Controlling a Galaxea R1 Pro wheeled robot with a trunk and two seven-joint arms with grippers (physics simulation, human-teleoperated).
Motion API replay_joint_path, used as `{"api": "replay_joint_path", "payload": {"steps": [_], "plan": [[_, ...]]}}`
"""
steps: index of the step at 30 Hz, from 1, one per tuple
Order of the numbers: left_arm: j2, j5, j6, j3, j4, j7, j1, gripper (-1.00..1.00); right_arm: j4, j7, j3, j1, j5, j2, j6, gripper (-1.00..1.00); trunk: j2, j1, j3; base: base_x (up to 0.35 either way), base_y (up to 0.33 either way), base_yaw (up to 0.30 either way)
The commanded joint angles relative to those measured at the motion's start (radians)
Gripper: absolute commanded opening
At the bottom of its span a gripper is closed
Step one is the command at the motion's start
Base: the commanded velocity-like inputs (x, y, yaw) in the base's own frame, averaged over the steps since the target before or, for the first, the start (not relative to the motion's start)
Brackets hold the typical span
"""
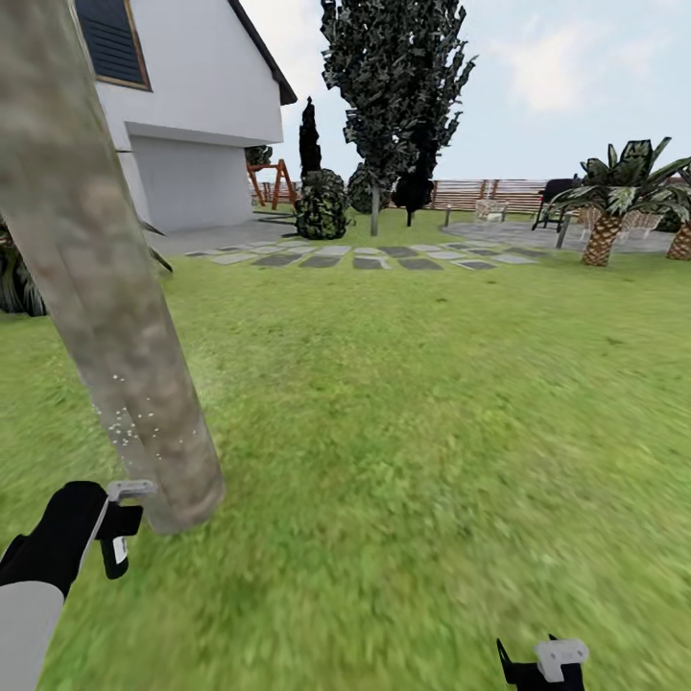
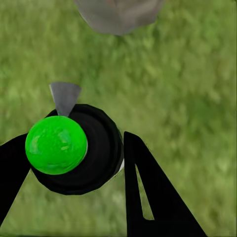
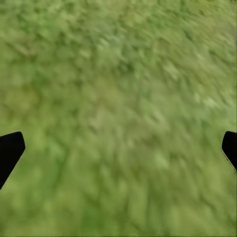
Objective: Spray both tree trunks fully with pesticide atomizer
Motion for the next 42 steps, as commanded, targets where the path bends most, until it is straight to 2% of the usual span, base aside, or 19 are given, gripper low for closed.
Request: {"api": "replay_joint_path", "payload": {"steps": [1,2,4,8,21,28,36,42], "plan": [[0.000,0.003,0.000,0.000,0.000,0.019,0.000,-1.00,0.000,0.000,0.000,0.000,0.000,0.000,0.000,1.00,0.000,0.000,0.000,0.232,-0.200,0.031],[0.000,0.004,-0.003,-0.001,0.001,0.031,0.001,-1.00,0.000,0.000,0.000,0.000,0.000,0.000,0.000,1.00,0.000,0.000,0.000,0.232,-0.199,0.016],[-0.007,0.006,-0.055,-0.007,0.012,0.042,0.002,-1.00,0.000,0.000,0.000,0.000,0.000,0.000,0.000,1.00,0.000,0.000,0.000,0.233,-0.199,0.003],[-0.010,0.007,-0.076,-0.004,0.031,0.045,0.002,-1.00,0.000,0.000,0.001,0.000,0.000,0.000,0.000,1.00,0.000,0.000,0.000,0.211,-0.207,0.001],[-0.011,0.011,-0.076,-0.003,0.031,0.046,0.002,-1.00,0.000,0.000,0.001,0.000,-0.001,0.000,0.000,1.00,0.000,0.000,0.000,0.047,-0.268,0.249],[-0.011,0.012,-0.076,0.000,0.030,0.046,0.002,-1.00,0.000,0.000,0.001,0.000,0.000,0.000,0.000,1.00,0.000,0.000,0.000,0.190,-0.235,0.275],[-0.011,0.012,-0.076,-0.001,0.028,0.047,0.002,-1.00,0.002,0.000,0.001,0.000,0.000,0.000,0.000,1.00,0.000,0.000,0.000,0.201,-0.222,0.068],[-0.011,0.012,-0.076,0.000,0.027,0.047,0.002,-1.00,0.002,0.000,0.001,0.000,0.000,0.000,0.000,1.00,0.000,0.000,0.000,0.167,-0.232,0.253]]}}
